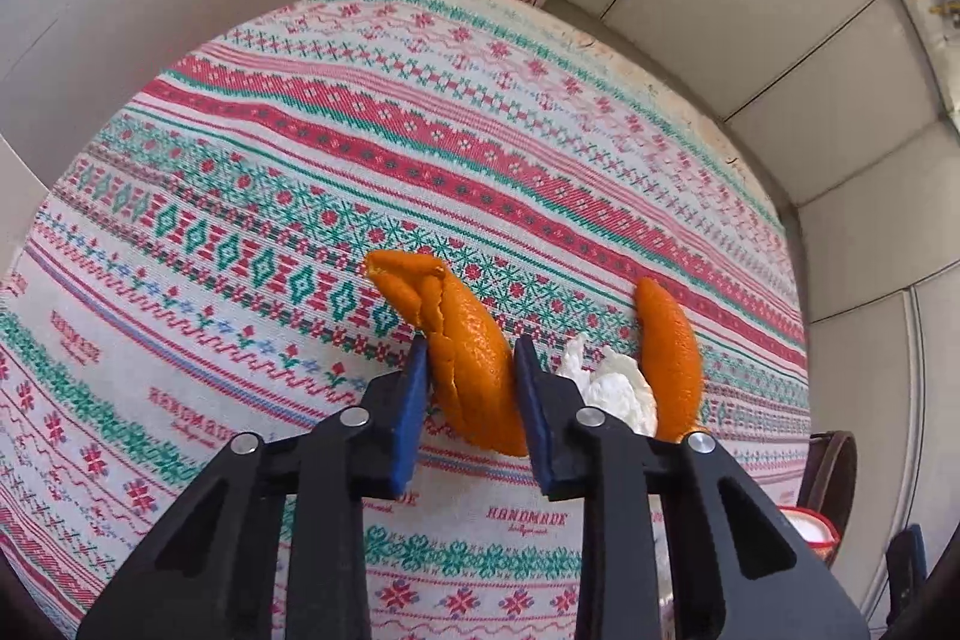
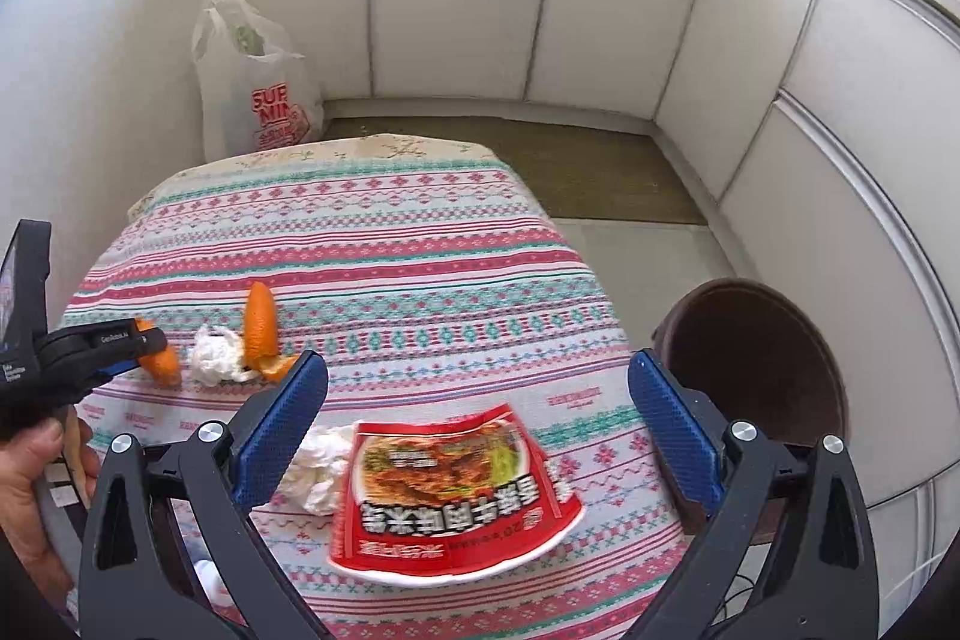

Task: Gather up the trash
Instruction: 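Grasp the large orange peel with the left gripper and lift it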

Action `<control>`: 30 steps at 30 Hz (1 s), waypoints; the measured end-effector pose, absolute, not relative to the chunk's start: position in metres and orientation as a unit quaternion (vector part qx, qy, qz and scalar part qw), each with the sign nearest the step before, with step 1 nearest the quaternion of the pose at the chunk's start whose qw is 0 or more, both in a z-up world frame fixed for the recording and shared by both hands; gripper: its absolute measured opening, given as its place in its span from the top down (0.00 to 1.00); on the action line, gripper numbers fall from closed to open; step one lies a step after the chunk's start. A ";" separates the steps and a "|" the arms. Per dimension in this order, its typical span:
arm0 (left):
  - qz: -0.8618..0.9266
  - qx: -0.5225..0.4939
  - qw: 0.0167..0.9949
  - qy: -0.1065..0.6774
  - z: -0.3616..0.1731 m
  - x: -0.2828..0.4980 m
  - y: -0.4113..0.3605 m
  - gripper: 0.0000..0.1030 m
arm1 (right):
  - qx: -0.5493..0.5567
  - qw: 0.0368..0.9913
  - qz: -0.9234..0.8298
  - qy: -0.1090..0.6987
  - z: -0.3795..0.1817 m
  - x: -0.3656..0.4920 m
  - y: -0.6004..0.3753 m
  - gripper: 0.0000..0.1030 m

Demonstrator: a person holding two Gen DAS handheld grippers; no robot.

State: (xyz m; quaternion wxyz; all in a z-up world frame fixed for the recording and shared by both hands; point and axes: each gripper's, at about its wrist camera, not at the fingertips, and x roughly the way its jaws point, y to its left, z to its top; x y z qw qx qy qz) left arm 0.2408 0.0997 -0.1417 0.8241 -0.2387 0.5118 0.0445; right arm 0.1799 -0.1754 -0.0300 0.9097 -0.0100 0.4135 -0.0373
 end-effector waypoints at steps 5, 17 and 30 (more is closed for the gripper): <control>0.034 -0.237 0.862 0.447 -0.085 0.204 0.105 0.76 | 0.016 0.904 0.034 0.427 -0.027 0.192 -0.147 0.07; 0.038 -0.179 0.934 0.306 0.020 0.125 0.125 0.75 | 0.074 0.842 0.141 0.516 -0.069 0.252 -0.075 0.32; 0.037 -0.170 0.944 0.280 0.031 0.116 0.136 0.75 | -0.080 0.826 0.137 0.541 -0.124 0.264 -0.009 0.60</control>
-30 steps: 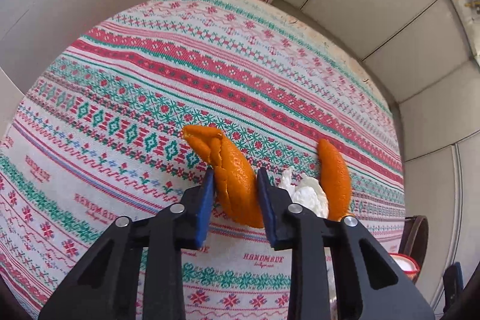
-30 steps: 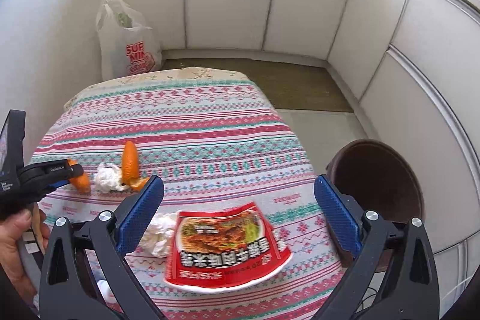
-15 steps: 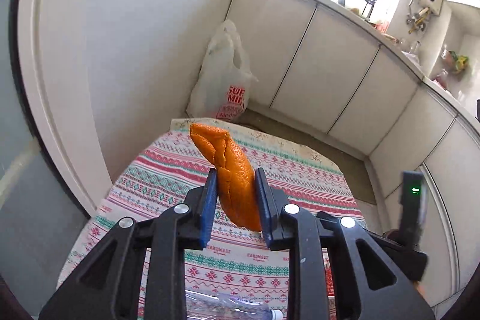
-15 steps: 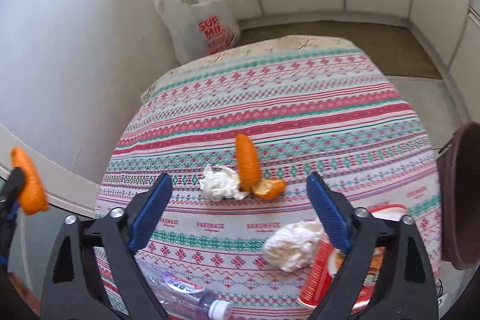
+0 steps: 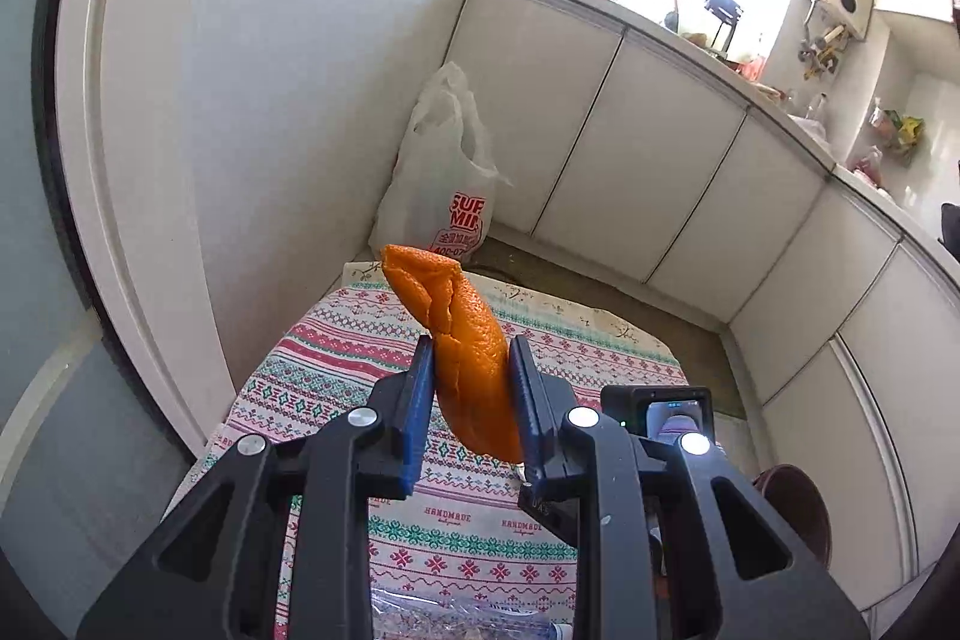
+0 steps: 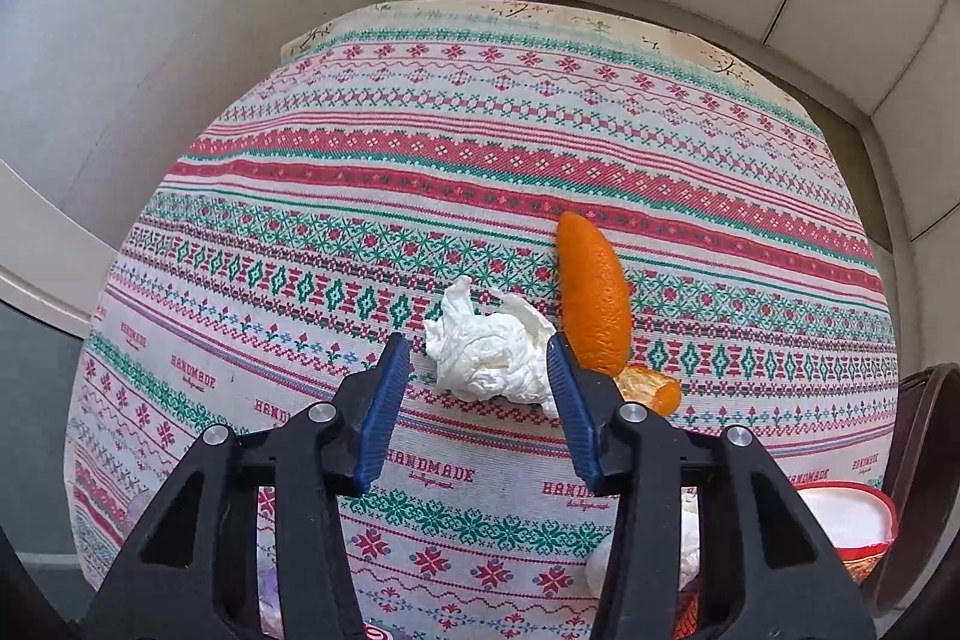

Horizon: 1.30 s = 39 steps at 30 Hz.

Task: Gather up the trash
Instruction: 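Grasp the large orange peel with the left gripper and lift it, then hold the orange peel in the left gripper while the right gripper grasps the white tissue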

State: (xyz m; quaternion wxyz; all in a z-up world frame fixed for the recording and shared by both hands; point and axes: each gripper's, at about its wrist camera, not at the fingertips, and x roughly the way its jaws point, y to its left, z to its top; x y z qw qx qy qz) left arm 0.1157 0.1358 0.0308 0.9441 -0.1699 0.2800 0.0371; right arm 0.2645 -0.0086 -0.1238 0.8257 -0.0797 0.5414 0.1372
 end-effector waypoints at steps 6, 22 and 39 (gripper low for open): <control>0.031 -0.187 0.938 0.290 0.026 0.117 0.143 0.75 | -0.131 0.829 0.115 0.532 -0.144 0.260 0.008 0.70; 0.031 -0.182 0.941 0.284 0.027 0.116 0.138 0.75 | 0.066 0.819 0.218 0.526 -0.094 0.253 -0.046 0.84; -0.008 -0.174 0.946 0.275 0.031 0.117 0.098 0.75 | 0.144 0.895 0.138 0.399 0.019 0.199 -0.193 0.84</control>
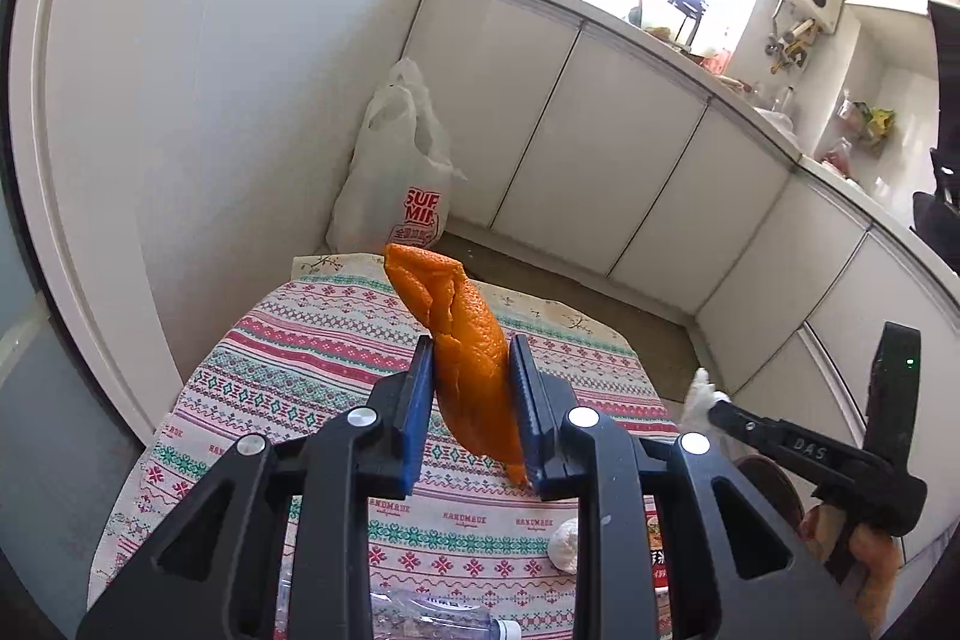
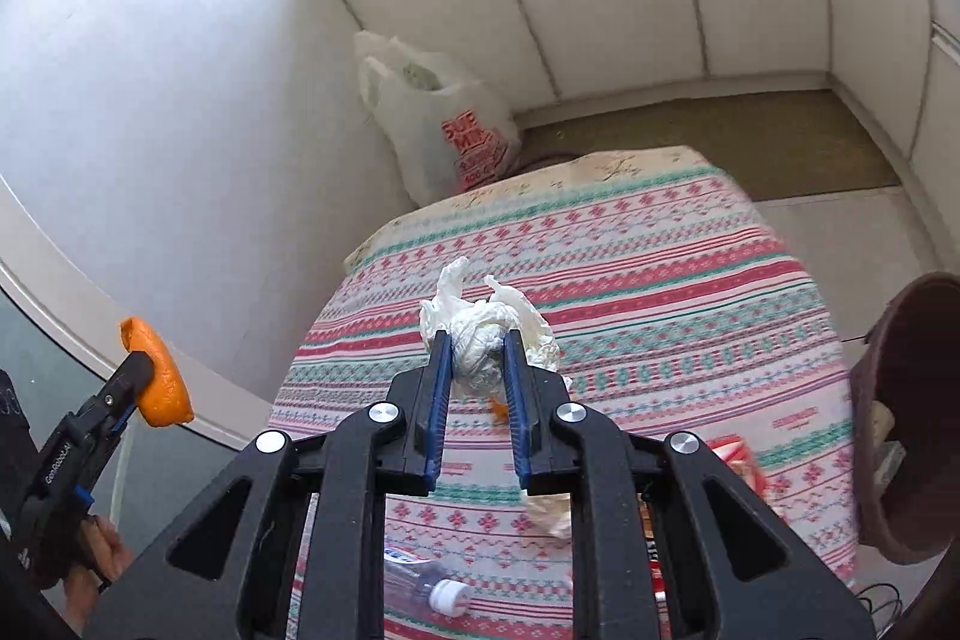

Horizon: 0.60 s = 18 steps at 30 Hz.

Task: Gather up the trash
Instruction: 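Carry the peel and tissue over the brown bin and open both grippers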

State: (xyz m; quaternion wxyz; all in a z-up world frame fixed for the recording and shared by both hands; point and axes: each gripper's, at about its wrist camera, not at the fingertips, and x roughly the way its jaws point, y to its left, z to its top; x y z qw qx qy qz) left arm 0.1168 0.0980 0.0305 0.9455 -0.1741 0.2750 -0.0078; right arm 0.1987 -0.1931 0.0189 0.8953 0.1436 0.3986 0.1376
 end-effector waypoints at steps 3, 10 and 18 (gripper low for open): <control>-0.015 -0.168 0.946 0.276 0.030 0.118 0.087 0.75 | 0.139 0.909 0.086 0.382 0.025 0.188 -0.236 0.84; -0.033 -0.152 0.945 0.288 0.023 0.122 0.055 0.75 | 0.140 0.920 -0.047 0.364 0.016 0.170 -0.336 0.82; -0.068 -0.109 0.942 0.311 0.007 0.126 0.005 0.75 | 0.201 0.887 -0.139 0.393 -0.025 0.154 -0.425 0.52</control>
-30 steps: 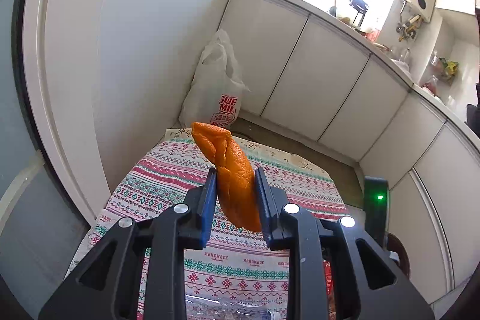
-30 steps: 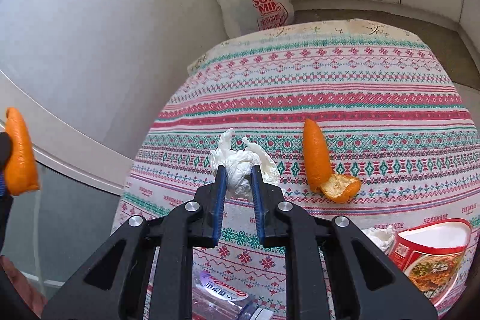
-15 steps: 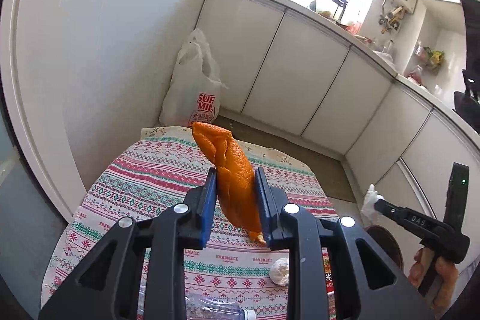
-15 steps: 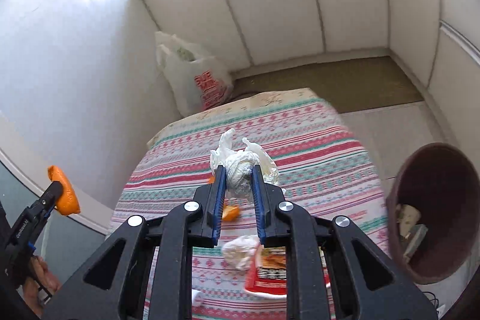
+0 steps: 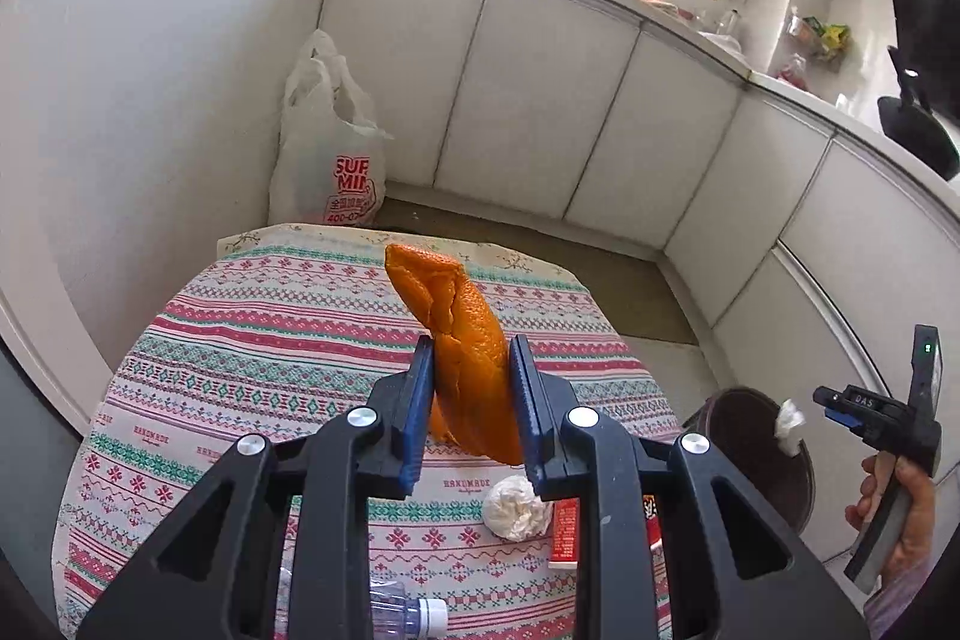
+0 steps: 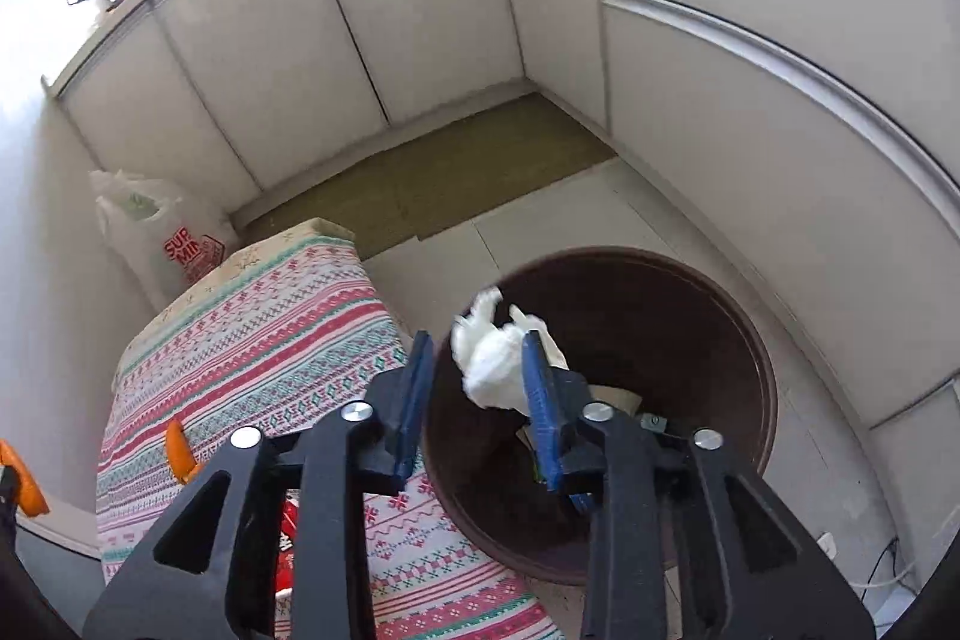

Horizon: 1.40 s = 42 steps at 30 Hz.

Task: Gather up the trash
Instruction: 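Carry the peel and tissue over the brown bin and open both grippers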

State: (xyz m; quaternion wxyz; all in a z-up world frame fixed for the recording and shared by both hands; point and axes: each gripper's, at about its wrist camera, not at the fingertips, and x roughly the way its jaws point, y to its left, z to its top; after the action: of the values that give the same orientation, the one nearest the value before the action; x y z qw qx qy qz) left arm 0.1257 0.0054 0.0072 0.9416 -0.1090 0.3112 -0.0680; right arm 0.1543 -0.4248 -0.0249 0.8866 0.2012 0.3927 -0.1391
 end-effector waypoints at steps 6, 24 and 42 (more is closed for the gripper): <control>-0.123 -0.094 0.930 0.332 0.001 0.135 -0.046 0.75 | 0.205 0.894 -0.219 0.333 0.007 0.117 -0.452 0.11; -0.318 -0.043 0.871 0.372 0.022 0.178 -0.298 0.74 | 0.274 0.850 -0.389 0.228 0.029 0.019 -0.580 0.07; -0.290 -0.015 0.840 0.459 -0.047 0.168 -0.328 0.34 | 0.270 0.853 -0.359 0.264 0.017 0.040 -0.571 0.07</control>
State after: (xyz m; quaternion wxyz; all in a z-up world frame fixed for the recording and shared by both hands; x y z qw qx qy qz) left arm 0.1676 -0.3280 -0.0466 0.8396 -0.0150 0.4593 -0.2897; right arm 0.0399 -0.5712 0.0171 0.8532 0.2704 0.2641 -0.3595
